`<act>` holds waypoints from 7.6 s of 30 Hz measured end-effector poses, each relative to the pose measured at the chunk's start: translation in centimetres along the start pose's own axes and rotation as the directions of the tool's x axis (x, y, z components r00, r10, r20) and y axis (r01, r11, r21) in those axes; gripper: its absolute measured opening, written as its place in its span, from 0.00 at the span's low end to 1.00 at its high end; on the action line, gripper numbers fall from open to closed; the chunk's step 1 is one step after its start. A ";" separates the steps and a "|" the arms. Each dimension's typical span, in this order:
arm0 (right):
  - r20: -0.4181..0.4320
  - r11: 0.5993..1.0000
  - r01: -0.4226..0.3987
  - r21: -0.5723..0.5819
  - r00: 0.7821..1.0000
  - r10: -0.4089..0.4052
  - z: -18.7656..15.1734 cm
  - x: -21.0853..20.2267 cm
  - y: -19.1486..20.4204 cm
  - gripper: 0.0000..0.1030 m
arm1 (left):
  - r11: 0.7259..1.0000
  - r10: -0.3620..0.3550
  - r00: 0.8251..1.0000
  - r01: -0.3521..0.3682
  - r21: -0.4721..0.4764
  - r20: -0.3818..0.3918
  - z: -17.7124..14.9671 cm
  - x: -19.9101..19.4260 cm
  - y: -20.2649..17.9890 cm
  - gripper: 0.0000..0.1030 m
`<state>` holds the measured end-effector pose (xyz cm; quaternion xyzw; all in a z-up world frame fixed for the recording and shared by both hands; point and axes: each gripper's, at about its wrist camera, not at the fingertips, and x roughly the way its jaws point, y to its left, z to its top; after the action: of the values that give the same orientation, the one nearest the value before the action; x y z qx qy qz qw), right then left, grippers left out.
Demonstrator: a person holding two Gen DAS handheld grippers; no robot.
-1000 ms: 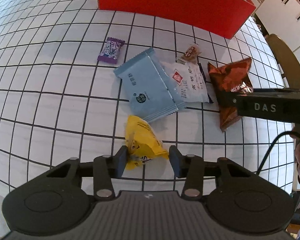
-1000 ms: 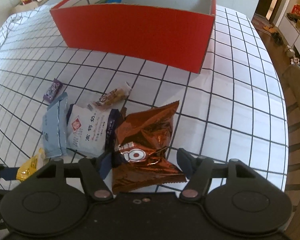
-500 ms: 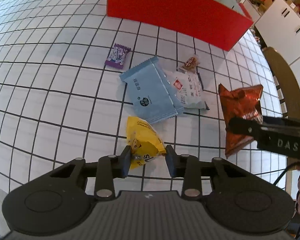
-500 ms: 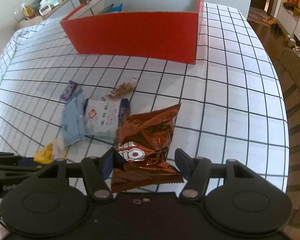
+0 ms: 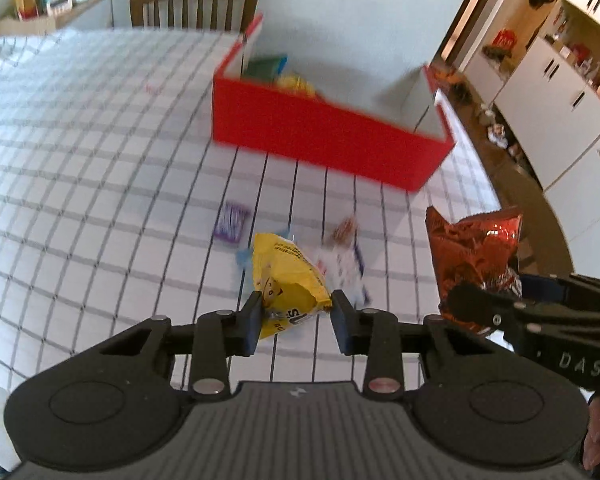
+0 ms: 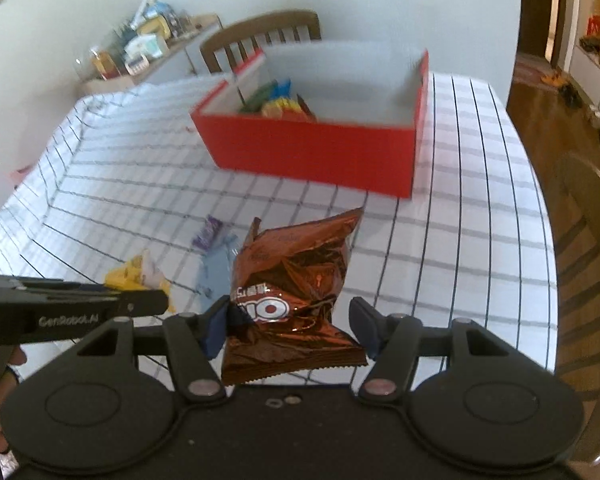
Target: Organize snacks
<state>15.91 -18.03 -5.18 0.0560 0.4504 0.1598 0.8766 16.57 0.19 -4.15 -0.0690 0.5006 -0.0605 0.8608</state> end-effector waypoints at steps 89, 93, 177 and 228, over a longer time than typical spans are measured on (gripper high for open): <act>-0.011 0.979 0.184 0.088 0.983 -0.184 17.5 12.1 -3.7 0.77 | 0.960 0.017 1.000 -0.011 0.280 -0.018 22.7 13.4 -1.7 0.57; 0.022 0.981 0.176 0.081 0.984 -0.178 17.0 10.2 -3.4 0.81 | 0.961 0.016 1.000 -0.019 0.274 0.012 22.0 11.4 -2.0 0.62; -0.123 0.995 0.036 0.089 0.992 -0.024 -1.6 8.6 -3.0 0.91 | 0.984 -0.002 0.976 -0.037 -0.177 -0.216 2.9 14.2 3.6 0.63; -0.157 0.997 0.051 -0.062 0.986 -0.060 -2.9 10.5 2.2 0.57 | 0.994 0.076 0.985 -0.087 -0.063 -0.156 0.0 9.6 6.4 0.46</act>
<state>18.76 -12.59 -14.47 0.0051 0.5151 0.1523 0.8435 21.56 4.78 -13.49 -0.0735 0.5695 -0.0130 0.8186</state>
